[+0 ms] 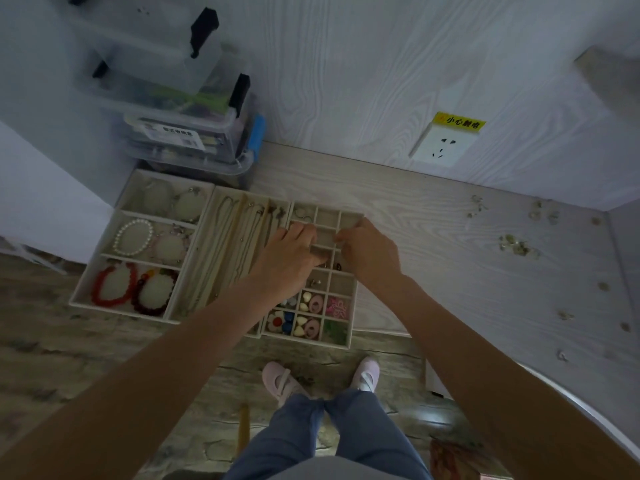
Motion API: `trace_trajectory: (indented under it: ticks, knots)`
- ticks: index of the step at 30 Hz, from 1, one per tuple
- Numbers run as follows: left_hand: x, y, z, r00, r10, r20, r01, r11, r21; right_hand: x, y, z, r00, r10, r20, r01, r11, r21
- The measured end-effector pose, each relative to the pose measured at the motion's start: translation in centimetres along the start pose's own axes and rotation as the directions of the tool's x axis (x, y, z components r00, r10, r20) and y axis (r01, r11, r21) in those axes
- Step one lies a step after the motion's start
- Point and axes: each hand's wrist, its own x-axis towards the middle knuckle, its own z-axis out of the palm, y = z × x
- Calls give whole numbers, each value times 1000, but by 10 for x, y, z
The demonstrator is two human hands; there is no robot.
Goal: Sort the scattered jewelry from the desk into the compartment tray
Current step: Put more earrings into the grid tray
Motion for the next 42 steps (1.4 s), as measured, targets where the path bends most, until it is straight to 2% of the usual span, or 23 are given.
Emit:
trace_trajectory:
  ticks: [11, 20, 26, 30, 34, 37, 40, 42]
  knots:
    - [4, 4, -3, 999, -31, 13, 32, 999, -34, -5, 8, -2, 996, -34, 85, 27, 996, 83]
    - [27, 25, -30, 987, -103, -120, 87, 987, -135, -17, 60, -17, 996, 62, -56, -40, 944, 326]
    - [81, 82, -52, 973, -135, -188, 92, 971, -220, -36, 139, -43, 985, 133, -106, -89, 934, 345]
    - [122, 132, -58, 977, -115, -181, 59, 955, -289, -54, 205, -55, 975, 192, -114, -137, 917, 374]
    - [166, 184, -51, 999, -30, 17, 34, 921, -387, -60, 267, -62, 955, 295, -21, -274, 909, 313]
    - [199, 222, -38, 990, 52, 128, 6, 908, -418, -57, 309, -64, 949, 314, 6, -303, 910, 281]
    - [228, 256, -22, 993, 78, 93, -32, 908, -417, -50, 344, -64, 943, 333, -7, -318, 906, 278]
    - [236, 267, -14, 996, 91, 12, -80, 922, -378, -45, 351, -62, 937, 347, -37, -324, 905, 276]
